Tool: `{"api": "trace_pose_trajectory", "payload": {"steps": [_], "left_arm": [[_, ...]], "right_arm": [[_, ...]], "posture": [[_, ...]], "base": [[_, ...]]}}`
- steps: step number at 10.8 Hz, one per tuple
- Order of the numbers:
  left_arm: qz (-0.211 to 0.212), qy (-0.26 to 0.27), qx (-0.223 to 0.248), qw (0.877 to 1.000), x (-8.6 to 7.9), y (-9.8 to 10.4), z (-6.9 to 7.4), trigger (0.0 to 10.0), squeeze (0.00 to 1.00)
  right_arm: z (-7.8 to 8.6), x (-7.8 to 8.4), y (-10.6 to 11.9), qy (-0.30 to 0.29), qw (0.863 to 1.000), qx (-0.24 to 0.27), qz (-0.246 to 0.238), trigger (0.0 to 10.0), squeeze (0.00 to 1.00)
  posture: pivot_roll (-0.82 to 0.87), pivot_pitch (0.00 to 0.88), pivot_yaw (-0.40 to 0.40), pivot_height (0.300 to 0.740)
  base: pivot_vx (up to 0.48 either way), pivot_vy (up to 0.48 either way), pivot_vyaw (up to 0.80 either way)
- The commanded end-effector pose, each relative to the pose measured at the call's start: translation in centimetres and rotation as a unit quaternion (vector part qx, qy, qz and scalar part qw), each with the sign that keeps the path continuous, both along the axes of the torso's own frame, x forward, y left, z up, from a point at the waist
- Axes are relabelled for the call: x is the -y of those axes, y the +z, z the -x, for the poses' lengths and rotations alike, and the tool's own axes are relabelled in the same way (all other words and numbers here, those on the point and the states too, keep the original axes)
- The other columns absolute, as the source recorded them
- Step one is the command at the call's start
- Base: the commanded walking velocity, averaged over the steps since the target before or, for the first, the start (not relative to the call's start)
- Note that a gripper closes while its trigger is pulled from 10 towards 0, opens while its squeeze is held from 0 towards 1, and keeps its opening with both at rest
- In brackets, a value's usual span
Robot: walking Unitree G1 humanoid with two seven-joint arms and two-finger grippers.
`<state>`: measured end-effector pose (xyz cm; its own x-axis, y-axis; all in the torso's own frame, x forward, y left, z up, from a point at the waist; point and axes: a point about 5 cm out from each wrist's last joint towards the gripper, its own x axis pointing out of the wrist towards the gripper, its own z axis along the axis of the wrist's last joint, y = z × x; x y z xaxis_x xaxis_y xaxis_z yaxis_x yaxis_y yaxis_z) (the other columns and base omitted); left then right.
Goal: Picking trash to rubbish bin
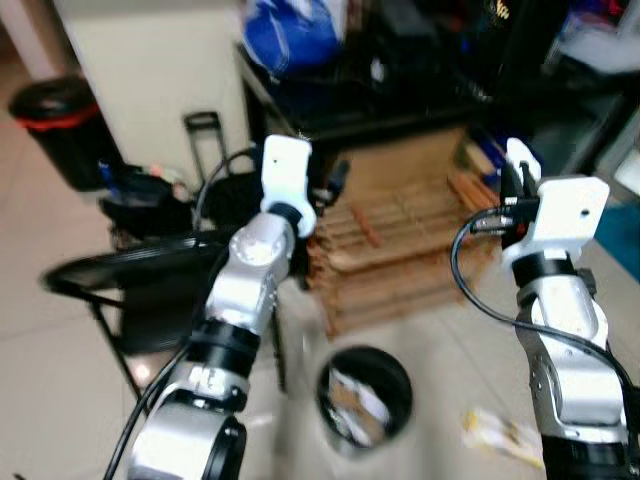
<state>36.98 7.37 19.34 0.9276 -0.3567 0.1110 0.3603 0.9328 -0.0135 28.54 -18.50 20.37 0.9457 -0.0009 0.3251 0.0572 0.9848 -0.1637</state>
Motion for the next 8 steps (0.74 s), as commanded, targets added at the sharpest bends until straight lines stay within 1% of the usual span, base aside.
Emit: {"api": "trace_pose_trajectory", "payload": {"steps": [1,2,3,4,5,6,7,8], "left_arm": [[-0.007,0.017,-0.005,1.000,-1.0,-0.1,-0.3,10.0,0.00],[0.000,0.005,-0.012,1.000,-0.6,-0.3,-0.2,10.0,0.00],[-0.012,-0.007,-0.021,1.000,-0.3,-1.2,0.1,10.0,0.00],[-0.030,-0.004,-0.038,0.999,-0.6,-2.7,0.4,10.0,0.00],[-0.054,0.011,-0.062,0.997,-1.7,-5.2,0.9,10.0,0.00],[-0.067,0.023,-0.074,0.995,-2.6,-6.6,1.4,10.0,0.00],[-0.087,0.041,-0.087,0.992,-4.2,-8.1,2.1,10.0,0.00],[-0.094,0.049,-0.104,0.989,-5.2,-9.3,2.9,10.0,0.00]], "right_arm": [[0.0,-0.6,0.2,0.011,1.000,0.003,0.002,10.0,0.00],[0.0,-0.6,0.2,0.011,1.000,0.003,0.002,10.0,0.00],[0.0,-0.6,-0.1,0.011,1.000,-0.002,0.001,10.0,0.00],[0.0,-1.0,-0.8,0.018,1.000,-0.014,-0.002,10.0,0.00],[0.1,-1.5,-1.8,0.027,0.999,-0.031,-0.008,10.0,0.00],[0.2,-1.7,-2.6,0.031,0.998,-0.045,-0.012,10.0,0.00],[0.1,-1.9,-4.0,0.040,0.997,-0.070,-0.017,10.0,0.00],[0.0,-2.1,-5.5,0.046,0.994,-0.096,-0.028,10.0,0.00]], "posture": [[0.16,0.052,-0.013,0.740],[0.16,0.052,-0.013,0.740],[0.16,0.056,-0.014,0.740],[0.16,0.066,-0.018,0.740],[0.17,0.076,-0.026,0.740],[0.19,0.099,-0.039,0.740],[0.22,0.129,-0.053,0.740],[0.24,0.154,-0.061,0.740]], "base": [[0.390,0.281,0.00],[0.285,0.300,0.00],[0.000,0.000,0.00],[0.000,0.000,0.00],[0.000,0.000,0.00],[0.000,0.000,0.00],[0.000,0.000,0.00],[0.000,0.000,0.00]]}}
